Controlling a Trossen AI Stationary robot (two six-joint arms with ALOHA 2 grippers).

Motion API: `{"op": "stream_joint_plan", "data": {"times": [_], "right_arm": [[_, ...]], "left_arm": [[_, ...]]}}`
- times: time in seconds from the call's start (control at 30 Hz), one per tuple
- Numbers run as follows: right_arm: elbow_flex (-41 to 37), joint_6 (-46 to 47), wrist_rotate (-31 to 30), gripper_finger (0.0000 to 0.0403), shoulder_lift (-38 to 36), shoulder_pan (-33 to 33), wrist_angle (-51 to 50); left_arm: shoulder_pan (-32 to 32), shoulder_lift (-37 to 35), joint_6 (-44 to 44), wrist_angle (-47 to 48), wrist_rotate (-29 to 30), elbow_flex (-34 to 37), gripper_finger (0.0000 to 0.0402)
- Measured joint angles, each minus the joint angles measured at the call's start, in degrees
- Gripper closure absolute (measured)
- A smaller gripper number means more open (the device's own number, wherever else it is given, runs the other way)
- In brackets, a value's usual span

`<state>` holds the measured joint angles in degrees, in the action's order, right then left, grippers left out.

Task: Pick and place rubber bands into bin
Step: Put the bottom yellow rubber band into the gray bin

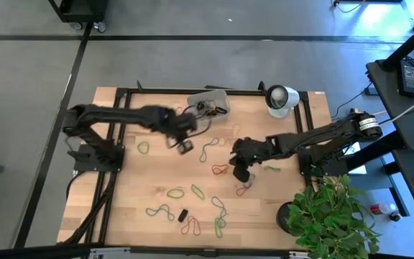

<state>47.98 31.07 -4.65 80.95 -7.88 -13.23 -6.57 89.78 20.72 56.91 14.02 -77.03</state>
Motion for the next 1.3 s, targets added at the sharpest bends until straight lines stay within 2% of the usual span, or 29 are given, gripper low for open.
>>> {"op": "stream_joint_plan", "data": {"times": [0.13,0.23,0.37,0.5,0.6,0.7,0.87,1.13,1.23,1.3], "right_arm": [[4.59,-0.18,-2.97,0.0394,0.07,0.02,-0.95],[8.98,-0.22,-4.75,0.0395,1.05,0.02,-3.52],[17.42,0.1,-6.46,0.0398,5.09,0.12,-13.66],[26.62,1.86,-6.46,0.0397,11.65,0.26,-28.32],[30.75,3.59,-6.35,0.0388,16.15,0.26,-36.93],[31.39,4.06,-4.17,0.0368,19.25,0.26,-39.29],[31.39,4.2,1.06,0.0311,24.78,0.24,-39.29],[31.39,0.46,1.3,0.0185,32.34,0.46,-39.56],[31.39,-1.08,1.28,0.0164,34.73,0.79,-39.65],[31.46,-1.45,1.29,0.0167,36.06,1.03,-39.65]], "left_arm": [[4.91,-10.06,5.82,-11.17,-0.97,16.42,0.04],[8.61,-17.56,10.28,-18.18,-1.97,26.2,0.04],[13.62,-26.33,15.28,-23.62,-1.25,35.77,0.04],[17.37,-32.83,18.79,-26.55,0.13,41.71,0.04],[19.09,-35.78,19.51,-27.05,0.42,43.95,0.04],[20.09,-37.18,19.34,-27.18,0.55,44.83,0.04],[21.03,-37.47,19.11,-27.15,0.53,44.97,0.04],[23.17,-37.45,18.35,-27.19,-0.14,44.98,0.04],[24.17,-37.45,18.39,-27.21,-0.17,44.98,0.04],[24.74,-37.45,18.41,-27.19,-0.15,44.98,0.04]]}}
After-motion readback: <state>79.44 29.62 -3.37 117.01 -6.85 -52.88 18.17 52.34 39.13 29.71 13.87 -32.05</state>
